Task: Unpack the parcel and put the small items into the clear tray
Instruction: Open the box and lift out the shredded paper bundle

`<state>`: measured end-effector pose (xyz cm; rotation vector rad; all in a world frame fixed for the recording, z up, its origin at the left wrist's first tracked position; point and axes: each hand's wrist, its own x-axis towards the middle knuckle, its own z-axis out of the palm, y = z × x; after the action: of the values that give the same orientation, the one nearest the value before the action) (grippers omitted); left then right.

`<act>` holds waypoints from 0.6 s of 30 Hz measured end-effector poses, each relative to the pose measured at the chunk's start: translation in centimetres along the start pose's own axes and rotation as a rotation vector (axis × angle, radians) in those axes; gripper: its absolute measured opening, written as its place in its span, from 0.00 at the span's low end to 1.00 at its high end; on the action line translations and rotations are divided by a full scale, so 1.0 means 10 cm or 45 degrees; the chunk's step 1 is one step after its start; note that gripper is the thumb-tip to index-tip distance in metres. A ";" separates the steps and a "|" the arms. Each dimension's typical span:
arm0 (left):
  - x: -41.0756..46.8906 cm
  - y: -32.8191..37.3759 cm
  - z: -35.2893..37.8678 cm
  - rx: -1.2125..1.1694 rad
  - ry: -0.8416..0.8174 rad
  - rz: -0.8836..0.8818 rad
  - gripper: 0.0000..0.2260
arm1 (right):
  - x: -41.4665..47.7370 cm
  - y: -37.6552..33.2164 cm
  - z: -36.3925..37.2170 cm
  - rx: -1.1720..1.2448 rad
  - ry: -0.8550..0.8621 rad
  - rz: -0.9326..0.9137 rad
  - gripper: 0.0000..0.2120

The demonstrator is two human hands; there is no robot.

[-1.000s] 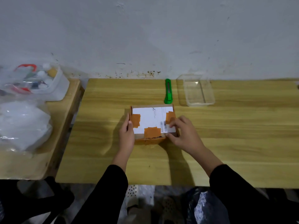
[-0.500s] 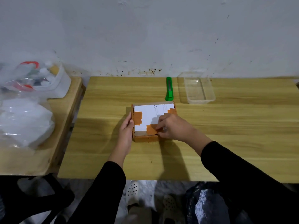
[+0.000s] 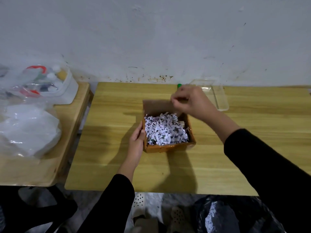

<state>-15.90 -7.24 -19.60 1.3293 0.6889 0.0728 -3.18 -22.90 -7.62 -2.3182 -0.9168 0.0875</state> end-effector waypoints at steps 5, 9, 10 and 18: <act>-0.01 0.05 -0.01 0.170 -0.027 0.063 0.19 | 0.60 0.29 0.15 -0.028 0.304 0.141 0.09; 0.03 0.05 -0.05 0.247 -0.038 0.085 0.19 | 0.65 0.61 0.42 -0.199 0.298 0.221 0.15; 0.04 0.04 -0.07 0.270 -0.044 0.084 0.19 | 0.61 0.68 0.49 -0.265 0.264 0.227 0.17; 0.07 0.06 -0.11 0.254 -0.076 0.056 0.18 | 0.04 0.82 0.80 -0.186 -0.009 0.290 0.19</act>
<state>-15.68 -5.83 -19.42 1.5323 0.6287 -0.0005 -0.28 -22.92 -18.67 -2.5529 -0.6793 0.1276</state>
